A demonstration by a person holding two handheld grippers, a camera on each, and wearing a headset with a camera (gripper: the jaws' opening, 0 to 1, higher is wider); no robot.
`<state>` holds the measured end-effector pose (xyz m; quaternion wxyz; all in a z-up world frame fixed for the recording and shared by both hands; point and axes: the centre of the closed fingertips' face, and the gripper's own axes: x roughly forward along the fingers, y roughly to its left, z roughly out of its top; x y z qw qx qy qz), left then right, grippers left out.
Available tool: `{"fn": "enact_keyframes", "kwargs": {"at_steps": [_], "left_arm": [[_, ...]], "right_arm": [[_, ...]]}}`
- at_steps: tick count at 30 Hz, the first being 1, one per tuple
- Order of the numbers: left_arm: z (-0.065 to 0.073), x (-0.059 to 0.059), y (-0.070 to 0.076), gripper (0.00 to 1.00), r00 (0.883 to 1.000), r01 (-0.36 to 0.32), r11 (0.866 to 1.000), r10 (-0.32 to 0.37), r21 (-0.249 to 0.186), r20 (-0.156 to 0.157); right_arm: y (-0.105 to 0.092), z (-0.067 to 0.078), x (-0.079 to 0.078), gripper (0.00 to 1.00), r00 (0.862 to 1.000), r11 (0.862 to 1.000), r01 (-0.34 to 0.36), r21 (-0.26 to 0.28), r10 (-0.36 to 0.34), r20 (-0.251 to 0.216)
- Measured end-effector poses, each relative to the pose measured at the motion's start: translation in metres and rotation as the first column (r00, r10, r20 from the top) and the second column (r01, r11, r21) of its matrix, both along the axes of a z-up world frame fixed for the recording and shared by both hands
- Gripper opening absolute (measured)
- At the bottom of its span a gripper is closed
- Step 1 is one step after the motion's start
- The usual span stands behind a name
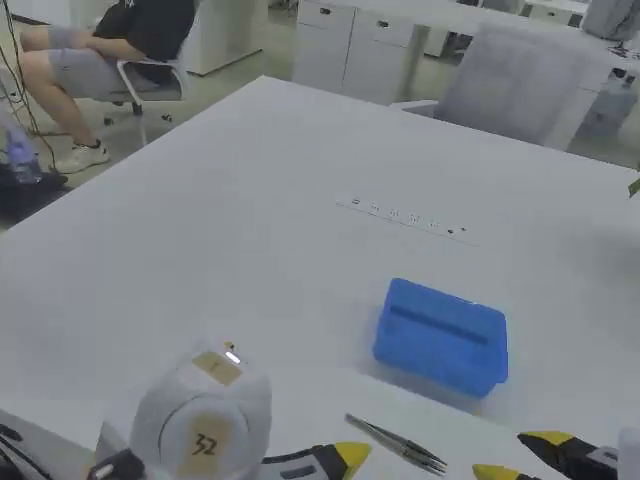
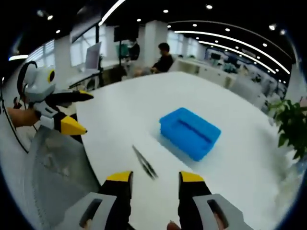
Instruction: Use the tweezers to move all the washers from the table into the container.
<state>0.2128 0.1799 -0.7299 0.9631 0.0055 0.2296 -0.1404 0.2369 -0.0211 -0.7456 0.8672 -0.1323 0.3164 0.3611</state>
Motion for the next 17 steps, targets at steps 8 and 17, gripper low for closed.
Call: {"fn": "enact_keyframes", "kwargs": {"at_steps": [8,17], "left_arm": [[0.019,-0.003,-0.01,0.99,0.999,0.046,0.999,-0.046,-0.012,-0.009],[0.026,0.006,-0.01,0.99,0.999,0.037,0.999,-0.037,-0.013,0.007]], "right_arm": [[-0.029,0.013,-0.008,0.66,0.979,0.974,0.204,0.099,-0.205,-0.003],[-0.031,0.001,-0.013,0.69,0.974,0.968,0.225,0.112,-0.22,-0.053]]}}
